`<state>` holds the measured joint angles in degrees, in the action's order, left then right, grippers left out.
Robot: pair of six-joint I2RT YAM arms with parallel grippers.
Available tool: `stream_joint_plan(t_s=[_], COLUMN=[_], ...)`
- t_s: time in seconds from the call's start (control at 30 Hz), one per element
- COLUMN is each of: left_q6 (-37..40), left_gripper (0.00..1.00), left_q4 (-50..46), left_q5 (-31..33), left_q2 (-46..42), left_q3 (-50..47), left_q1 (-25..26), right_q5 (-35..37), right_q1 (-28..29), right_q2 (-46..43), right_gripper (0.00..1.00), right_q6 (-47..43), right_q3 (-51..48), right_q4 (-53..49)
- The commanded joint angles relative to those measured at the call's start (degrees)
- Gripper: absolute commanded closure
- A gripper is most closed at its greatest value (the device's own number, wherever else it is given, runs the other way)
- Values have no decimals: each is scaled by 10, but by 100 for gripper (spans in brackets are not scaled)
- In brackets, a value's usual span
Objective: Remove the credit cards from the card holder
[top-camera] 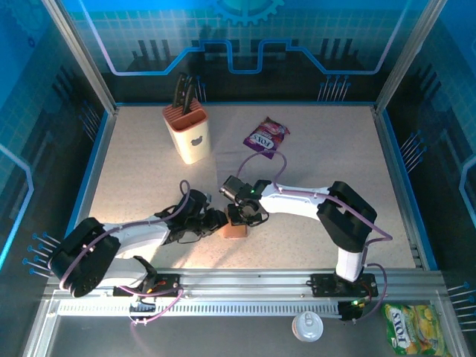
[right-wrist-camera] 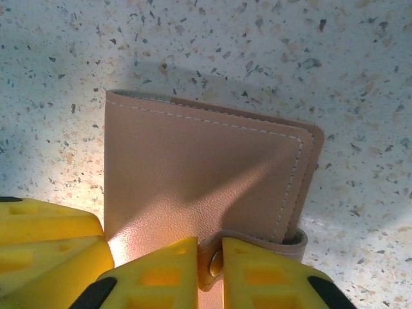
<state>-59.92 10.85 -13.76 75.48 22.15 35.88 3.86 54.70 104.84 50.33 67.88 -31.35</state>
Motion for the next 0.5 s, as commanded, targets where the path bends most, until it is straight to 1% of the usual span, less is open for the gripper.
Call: stream_joint_plan(t_s=[0.0,0.17,0.27,0.47], left_q6=[-3,0,0,-2], left_gripper=[74,73,73,73], left_q4=[22,2,-6,-15], left_q5=[-8,8,15,22], left_q2=[7,-9,-20,-32], left_q3=[15,12,9,3], left_q1=[10,11,11,11], right_q5=[-6,29,53,66], right_q1=[2,2,1,-9], right_q2=[-12,-50,-66,-88], right_gripper=[82,78,78,77], right_q6=[6,-2,-6,-10], right_q3=[-15,-12,-18,-42], right_q4=[-2,-36,-53,-63])
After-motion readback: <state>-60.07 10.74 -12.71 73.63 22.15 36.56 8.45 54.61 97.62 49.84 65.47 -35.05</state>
